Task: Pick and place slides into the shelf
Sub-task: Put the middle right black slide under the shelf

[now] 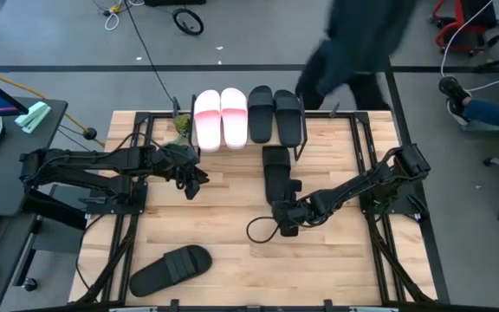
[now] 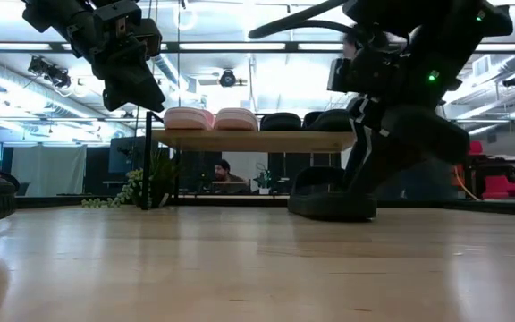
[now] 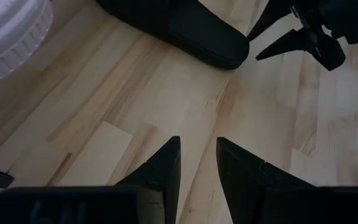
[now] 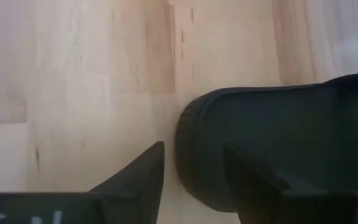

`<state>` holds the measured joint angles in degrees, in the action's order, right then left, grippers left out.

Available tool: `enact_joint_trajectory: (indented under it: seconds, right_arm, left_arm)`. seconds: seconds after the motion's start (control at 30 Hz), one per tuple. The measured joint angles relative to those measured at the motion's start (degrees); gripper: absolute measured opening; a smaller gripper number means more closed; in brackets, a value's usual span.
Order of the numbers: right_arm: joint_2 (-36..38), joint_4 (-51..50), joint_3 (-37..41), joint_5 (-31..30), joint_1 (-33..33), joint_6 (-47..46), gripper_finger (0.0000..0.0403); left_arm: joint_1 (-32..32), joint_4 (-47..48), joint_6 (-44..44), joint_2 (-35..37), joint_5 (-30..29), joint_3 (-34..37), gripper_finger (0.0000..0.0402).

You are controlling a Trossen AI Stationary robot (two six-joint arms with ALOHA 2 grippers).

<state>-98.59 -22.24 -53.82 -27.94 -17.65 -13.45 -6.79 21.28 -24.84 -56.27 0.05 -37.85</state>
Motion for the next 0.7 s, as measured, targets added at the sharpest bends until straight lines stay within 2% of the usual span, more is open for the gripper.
enact_joint_trajectory:
  seconds: [0.1,0.23,0.43,0.6,0.7]
  right_arm:
    - [0.00,0.00,0.00,0.53,1.30,0.01,0.0162]
    - [0.00,0.00,0.00,5.85,3.22,-0.05,0.0146]
    - [-0.02,0.00,0.00,5.97,3.21,-0.45,0.0133]
    - [-2.75,1.40,0.00,5.83,2.86,-0.43,0.0134]
    - [-4.70,2.20,-0.13,2.77,2.76,0.02,0.0134]
  left_arm:
    - [0.00,0.00,0.02,0.00,0.00,0.00,0.0107]
    - [0.00,0.00,0.02,0.00,0.00,0.00,0.0107]
    - [0.00,0.00,0.04,0.00,0.00,0.00,0.0107]
    - [0.00,-0.02,0.11,0.00,0.00,0.00,0.0107]
    - [0.00,-0.02,0.12,0.00,0.00,0.00,0.0107]
